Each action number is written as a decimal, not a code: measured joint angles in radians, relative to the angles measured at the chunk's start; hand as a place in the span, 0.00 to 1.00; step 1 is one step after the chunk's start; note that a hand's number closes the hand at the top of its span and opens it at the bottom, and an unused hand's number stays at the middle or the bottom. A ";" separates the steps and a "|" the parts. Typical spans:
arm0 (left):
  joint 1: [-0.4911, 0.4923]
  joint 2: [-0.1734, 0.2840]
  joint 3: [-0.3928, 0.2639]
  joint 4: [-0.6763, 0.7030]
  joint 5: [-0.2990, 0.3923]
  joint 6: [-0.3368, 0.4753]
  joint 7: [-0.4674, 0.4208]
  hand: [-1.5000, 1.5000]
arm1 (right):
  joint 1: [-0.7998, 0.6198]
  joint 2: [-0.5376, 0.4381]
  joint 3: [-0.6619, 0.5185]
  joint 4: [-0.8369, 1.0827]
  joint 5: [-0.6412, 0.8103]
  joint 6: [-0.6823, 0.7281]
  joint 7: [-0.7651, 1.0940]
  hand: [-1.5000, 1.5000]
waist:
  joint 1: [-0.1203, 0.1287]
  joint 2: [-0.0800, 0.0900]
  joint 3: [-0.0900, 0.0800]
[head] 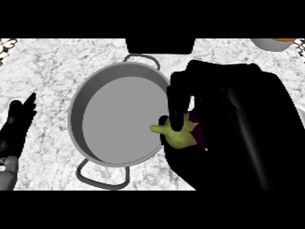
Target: Pick the eggplant from the tray and place it in the pot
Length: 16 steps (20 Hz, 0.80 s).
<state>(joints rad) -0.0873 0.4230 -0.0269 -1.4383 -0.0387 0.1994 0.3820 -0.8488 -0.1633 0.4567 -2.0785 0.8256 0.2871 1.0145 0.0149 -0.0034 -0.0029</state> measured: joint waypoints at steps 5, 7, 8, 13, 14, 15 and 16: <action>0.018 -0.007 0.008 -0.007 -0.003 -0.006 -0.015 0.50 | -0.107 0.103 -0.003 0.203 -0.013 -0.007 0.007 1.00 | 0.004 0.002 0.001; 0.001 -0.006 0.011 -0.002 -0.003 -0.014 -0.007 0.50 | -0.154 0.125 -0.009 0.302 -0.036 -0.020 0.002 1.00 | 0.006 0.004 0.001; -0.009 -0.005 0.016 0.007 -0.003 -0.016 -0.007 0.50 | -0.171 0.132 0.002 0.347 -0.047 -0.037 0.004 1.00 | 0.006 0.004 0.001; -0.010 -0.004 0.027 -0.002 -0.005 -0.026 0.000 0.50 | -0.174 0.152 0.026 0.529 -0.116 -0.132 -0.021 1.00 | 0.011 0.007 0.001; -0.016 -0.002 0.030 0.001 -0.004 -0.029 0.004 0.50 | -0.169 0.154 0.030 0.560 -0.137 -0.156 -0.016 0.00 | 0.012 0.007 0.001; -0.013 -0.012 0.024 -0.001 -0.010 -0.023 0.005 0.50 | -0.162 0.156 0.038 0.582 -0.160 -0.178 -0.010 0.00 | 0.012 0.007 0.002; -0.009 -0.014 0.024 -0.002 -0.013 -0.023 0.001 0.50 | -0.161 0.157 0.046 0.613 -0.181 -0.201 -0.010 0.00 | 0.013 0.007 0.002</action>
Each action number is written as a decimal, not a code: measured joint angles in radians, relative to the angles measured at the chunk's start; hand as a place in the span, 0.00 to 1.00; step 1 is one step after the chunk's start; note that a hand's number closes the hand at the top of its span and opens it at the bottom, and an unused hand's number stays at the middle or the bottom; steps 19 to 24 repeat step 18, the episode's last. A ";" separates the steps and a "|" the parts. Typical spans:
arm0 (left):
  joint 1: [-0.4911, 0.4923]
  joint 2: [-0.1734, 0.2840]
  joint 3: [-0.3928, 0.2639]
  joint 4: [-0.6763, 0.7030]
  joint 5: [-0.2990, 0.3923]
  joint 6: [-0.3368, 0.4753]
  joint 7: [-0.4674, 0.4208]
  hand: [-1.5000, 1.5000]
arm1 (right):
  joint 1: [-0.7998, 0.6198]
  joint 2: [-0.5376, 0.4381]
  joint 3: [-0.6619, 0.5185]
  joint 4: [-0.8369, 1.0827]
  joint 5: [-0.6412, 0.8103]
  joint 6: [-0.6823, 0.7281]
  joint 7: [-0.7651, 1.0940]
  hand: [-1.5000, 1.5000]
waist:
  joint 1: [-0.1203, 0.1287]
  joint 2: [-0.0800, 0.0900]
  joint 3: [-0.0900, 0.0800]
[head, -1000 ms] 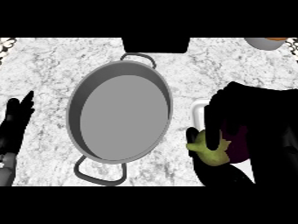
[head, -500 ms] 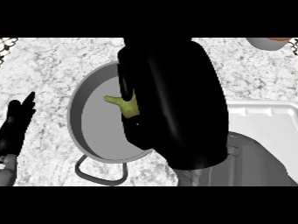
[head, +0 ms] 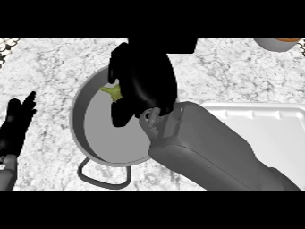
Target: Pick the eggplant from the tray and place it in the pot
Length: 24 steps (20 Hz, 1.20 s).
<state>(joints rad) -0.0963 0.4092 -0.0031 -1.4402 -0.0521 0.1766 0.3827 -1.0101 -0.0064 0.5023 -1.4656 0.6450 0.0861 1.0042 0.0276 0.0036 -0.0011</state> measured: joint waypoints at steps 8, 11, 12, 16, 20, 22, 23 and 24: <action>-0.022 -0.004 0.008 0.017 -0.004 -0.020 0.005 0.50 | 0.014 0.004 0.061 0.138 -0.154 -0.331 -0.090 0.00 | 0.010 0.003 0.000; -0.020 -0.007 0.010 0.013 -0.008 -0.018 0.008 0.50 | 0.027 0.005 0.045 0.140 -0.173 -0.477 -0.132 0.00 | 0.008 0.002 0.001; -0.025 -0.008 0.011 0.015 -0.011 -0.015 0.012 0.50 | 0.029 0.005 0.030 0.139 -0.179 -0.516 -0.148 0.00 | 0.005 0.002 0.001; -0.005 -0.015 0.015 0.002 -0.014 -0.012 0.011 0.50 | 0.070 0.005 -0.024 0.122 -0.167 -0.651 -0.210 0.00 | -0.008 -0.001 0.001; -0.007 -0.014 0.023 0.006 -0.017 -0.009 0.008 0.50 | 0.105 -0.003 -0.056 0.102 -0.157 -0.689 -0.234 0.00 | -0.016 -0.002 0.001; -0.007 -0.014 0.023 0.006 -0.017 -0.009 0.008 0.50 | 0.105 -0.003 -0.056 0.102 -0.157 -0.689 -0.234 0.00 | -0.016 -0.002 0.001; -0.007 -0.014 0.023 0.006 -0.017 -0.009 0.008 0.50 | 0.105 -0.003 -0.056 0.102 -0.157 -0.689 -0.234 0.00 | -0.016 -0.002 0.001; -0.007 -0.014 0.023 0.006 -0.017 -0.009 0.008 0.50 | 0.105 -0.003 -0.056 0.102 -0.157 -0.689 -0.234 0.00 | -0.016 -0.002 0.001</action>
